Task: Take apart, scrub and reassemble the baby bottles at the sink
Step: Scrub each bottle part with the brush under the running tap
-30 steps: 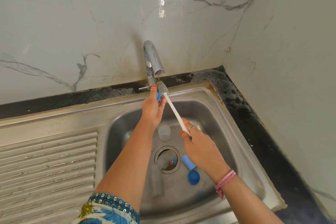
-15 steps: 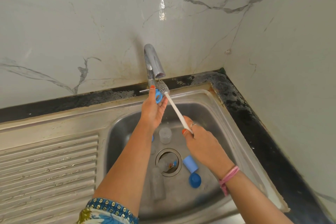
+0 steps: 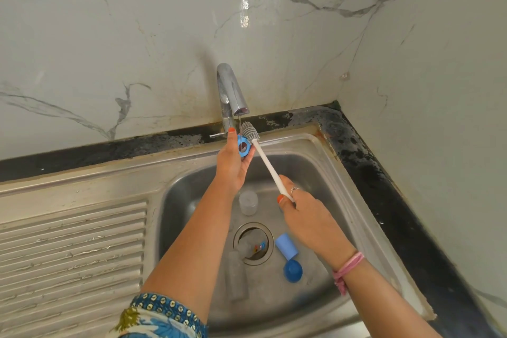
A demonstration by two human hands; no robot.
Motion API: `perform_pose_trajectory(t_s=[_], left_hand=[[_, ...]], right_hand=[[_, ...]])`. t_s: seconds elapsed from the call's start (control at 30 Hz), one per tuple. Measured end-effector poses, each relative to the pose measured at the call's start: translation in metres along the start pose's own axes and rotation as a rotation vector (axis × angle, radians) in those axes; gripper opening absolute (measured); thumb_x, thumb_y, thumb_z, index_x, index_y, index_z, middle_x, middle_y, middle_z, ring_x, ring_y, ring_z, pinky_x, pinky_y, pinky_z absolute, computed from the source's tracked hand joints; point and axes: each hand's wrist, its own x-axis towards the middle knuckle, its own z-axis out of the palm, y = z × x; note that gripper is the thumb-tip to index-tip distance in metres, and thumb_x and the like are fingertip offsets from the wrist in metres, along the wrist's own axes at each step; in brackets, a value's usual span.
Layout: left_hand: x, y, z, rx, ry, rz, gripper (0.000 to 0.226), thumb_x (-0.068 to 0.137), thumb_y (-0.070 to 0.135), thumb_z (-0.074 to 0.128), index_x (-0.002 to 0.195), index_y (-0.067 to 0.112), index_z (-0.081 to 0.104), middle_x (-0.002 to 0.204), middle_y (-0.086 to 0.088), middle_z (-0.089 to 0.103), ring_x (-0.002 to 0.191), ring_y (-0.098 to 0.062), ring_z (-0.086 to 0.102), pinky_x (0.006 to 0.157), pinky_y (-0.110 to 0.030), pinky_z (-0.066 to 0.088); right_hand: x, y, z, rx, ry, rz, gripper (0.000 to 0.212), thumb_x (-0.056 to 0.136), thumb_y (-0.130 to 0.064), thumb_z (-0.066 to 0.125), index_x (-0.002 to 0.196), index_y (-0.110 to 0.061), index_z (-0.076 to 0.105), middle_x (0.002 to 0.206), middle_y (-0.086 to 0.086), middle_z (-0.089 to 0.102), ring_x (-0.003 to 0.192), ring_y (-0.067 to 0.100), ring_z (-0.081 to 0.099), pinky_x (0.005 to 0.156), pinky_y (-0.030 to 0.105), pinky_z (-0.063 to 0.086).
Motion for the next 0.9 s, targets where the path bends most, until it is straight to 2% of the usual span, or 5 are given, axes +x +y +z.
perform_pose_trajectory(t_s=[0.2,0.33,0.63,0.77,0.9], left_hand=[[-0.004,0.002,-0.002,-0.195,-0.059,-0.092,0.04,0.099,0.034,0.052,0.122,0.001,0.055,0.113,-0.023,0.061,0.095,-0.032,0.069,0.069,-0.037,0.061],[-0.006,0.006,-0.001,-0.297,-0.103,-0.138,0.036,0.102,0.034,0.045,0.117,0.002,0.051,0.102,-0.023,0.062,0.078,-0.039,0.072,0.075,-0.049,0.059],[-0.004,0.009,0.002,-0.314,-0.037,-0.054,0.051,0.092,0.045,0.055,0.117,0.001,0.049,0.108,-0.019,0.068,0.107,-0.03,0.067,0.08,-0.037,0.059],[0.0,0.009,0.004,-0.275,0.016,-0.034,0.044,0.091,0.047,0.057,0.103,0.005,0.05,0.108,-0.016,0.064,0.097,-0.027,0.07,0.091,-0.037,0.055],[-0.006,0.002,0.006,-0.226,0.007,-0.046,0.043,0.089,0.046,0.059,0.103,0.005,0.053,0.1,-0.015,0.067,0.082,-0.022,0.072,0.067,-0.032,0.061]], right_hand=[[0.001,-0.006,0.008,-0.032,-0.029,-0.037,0.046,0.101,-0.04,0.039,0.146,-0.046,0.031,0.074,-0.006,0.048,0.061,0.01,0.047,0.06,0.023,0.037],[0.005,-0.002,0.006,-0.001,-0.017,-0.019,0.046,0.101,-0.038,0.039,0.146,-0.044,0.032,0.076,-0.008,0.047,0.064,0.009,0.048,0.063,0.022,0.04],[-0.01,0.005,0.006,0.009,-0.003,0.015,0.045,0.102,-0.036,0.04,0.146,-0.04,0.034,0.071,-0.006,0.047,0.059,0.009,0.047,0.054,0.021,0.04],[-0.029,0.0,0.017,-0.016,-0.029,-0.022,0.047,0.101,-0.039,0.038,0.147,-0.043,0.029,0.068,-0.007,0.049,0.062,0.01,0.05,0.066,0.032,0.049],[-0.01,0.006,0.01,0.0,-0.003,0.062,0.047,0.102,-0.036,0.038,0.148,-0.04,0.029,0.073,-0.005,0.049,0.068,0.013,0.052,0.068,0.031,0.049]])
